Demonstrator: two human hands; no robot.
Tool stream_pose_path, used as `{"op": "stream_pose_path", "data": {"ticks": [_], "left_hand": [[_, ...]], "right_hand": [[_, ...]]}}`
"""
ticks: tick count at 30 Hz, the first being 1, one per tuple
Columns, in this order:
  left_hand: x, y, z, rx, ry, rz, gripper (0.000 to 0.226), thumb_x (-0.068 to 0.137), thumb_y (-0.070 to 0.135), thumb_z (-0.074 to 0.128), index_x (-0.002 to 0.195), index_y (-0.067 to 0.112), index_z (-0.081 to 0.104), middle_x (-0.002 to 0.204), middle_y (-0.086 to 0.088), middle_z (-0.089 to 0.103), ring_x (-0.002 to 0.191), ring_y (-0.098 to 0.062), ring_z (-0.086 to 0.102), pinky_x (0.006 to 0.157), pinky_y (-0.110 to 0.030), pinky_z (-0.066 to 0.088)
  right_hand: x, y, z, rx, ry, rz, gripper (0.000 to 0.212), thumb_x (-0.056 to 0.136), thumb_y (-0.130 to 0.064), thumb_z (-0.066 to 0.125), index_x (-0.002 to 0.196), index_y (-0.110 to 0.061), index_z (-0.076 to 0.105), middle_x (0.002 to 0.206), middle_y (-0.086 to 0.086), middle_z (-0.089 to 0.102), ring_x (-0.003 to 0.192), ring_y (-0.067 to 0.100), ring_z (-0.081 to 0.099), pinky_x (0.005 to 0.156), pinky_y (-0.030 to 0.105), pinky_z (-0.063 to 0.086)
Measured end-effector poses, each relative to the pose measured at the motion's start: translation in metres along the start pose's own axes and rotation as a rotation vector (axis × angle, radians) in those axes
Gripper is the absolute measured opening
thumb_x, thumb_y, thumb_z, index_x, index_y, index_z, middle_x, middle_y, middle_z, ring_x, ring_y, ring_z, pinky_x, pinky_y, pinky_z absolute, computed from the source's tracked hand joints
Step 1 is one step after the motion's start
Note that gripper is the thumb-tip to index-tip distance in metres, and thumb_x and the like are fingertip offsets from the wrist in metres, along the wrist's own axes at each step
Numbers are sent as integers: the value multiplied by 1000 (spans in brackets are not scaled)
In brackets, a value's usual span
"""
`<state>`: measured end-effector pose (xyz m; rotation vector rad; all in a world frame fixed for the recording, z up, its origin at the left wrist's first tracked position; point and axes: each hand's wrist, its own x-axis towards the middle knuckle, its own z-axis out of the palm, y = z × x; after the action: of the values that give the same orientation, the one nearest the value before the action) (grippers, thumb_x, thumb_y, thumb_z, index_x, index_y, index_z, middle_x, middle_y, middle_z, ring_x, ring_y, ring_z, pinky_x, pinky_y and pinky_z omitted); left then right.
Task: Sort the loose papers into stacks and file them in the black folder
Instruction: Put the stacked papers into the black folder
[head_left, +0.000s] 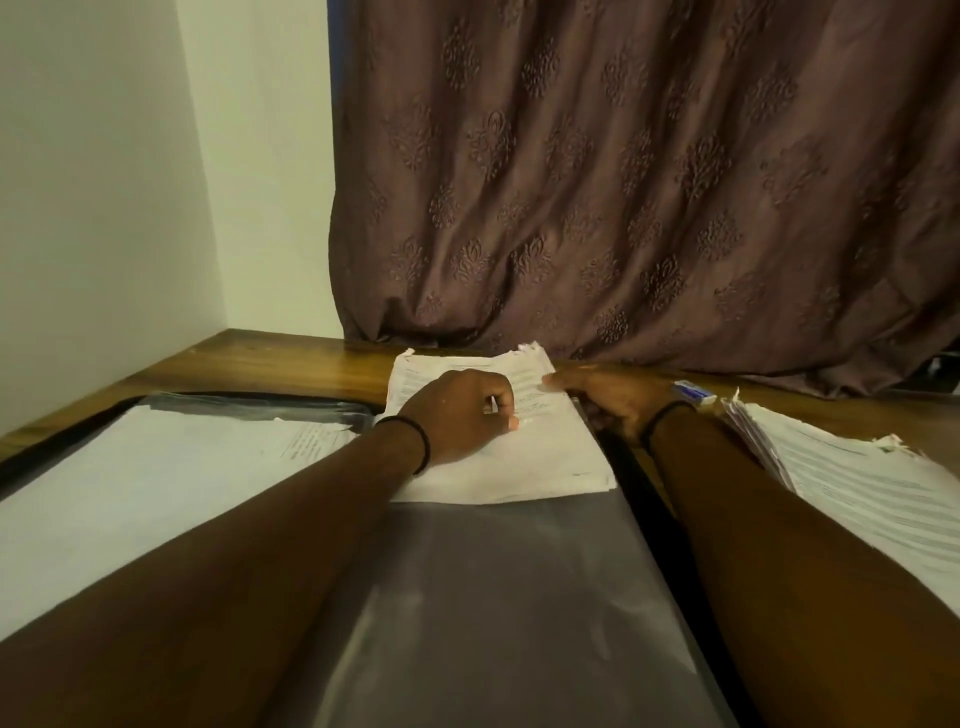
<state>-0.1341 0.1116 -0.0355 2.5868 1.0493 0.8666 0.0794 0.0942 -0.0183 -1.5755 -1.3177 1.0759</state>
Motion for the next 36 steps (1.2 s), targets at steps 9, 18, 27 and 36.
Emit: {"op": "stream_pose_path", "data": {"ticks": [9,18,27,36], "left_hand": [[-2,-2,-2,-83,25,-27,10,87,26,70,82,19,66,84,12,63,83,-9,57,77,-27,47],[0,-5,-4,-45,-15,-12,12,87,30,70,78,25,63,79,14,60,78,-7,55,74,-28,47],[-2,-3,-10,25,-34,-73,13,86,31,69,76,25,65,87,8,68,86,-11,58,78,-29,48],[0,-5,-11,-9,-52,-82,13,86,32,70,76,24,67,80,9,66,79,-9,58,71,-27,46]], "right_hand": [[3,1,4,-59,51,-63,26,98,-9,56,119,4,62,111,13,66,71,15,63,46,13,44],[-5,-10,-5,-157,-89,75,23,98,-19,55,119,-19,64,94,3,59,52,8,28,39,16,19],[10,0,15,-189,159,-121,26,96,-16,62,113,3,68,111,17,70,92,30,67,88,40,55],[-9,-16,4,-262,-53,69,26,95,-36,62,108,-14,66,87,2,65,54,7,37,42,18,28]]}}
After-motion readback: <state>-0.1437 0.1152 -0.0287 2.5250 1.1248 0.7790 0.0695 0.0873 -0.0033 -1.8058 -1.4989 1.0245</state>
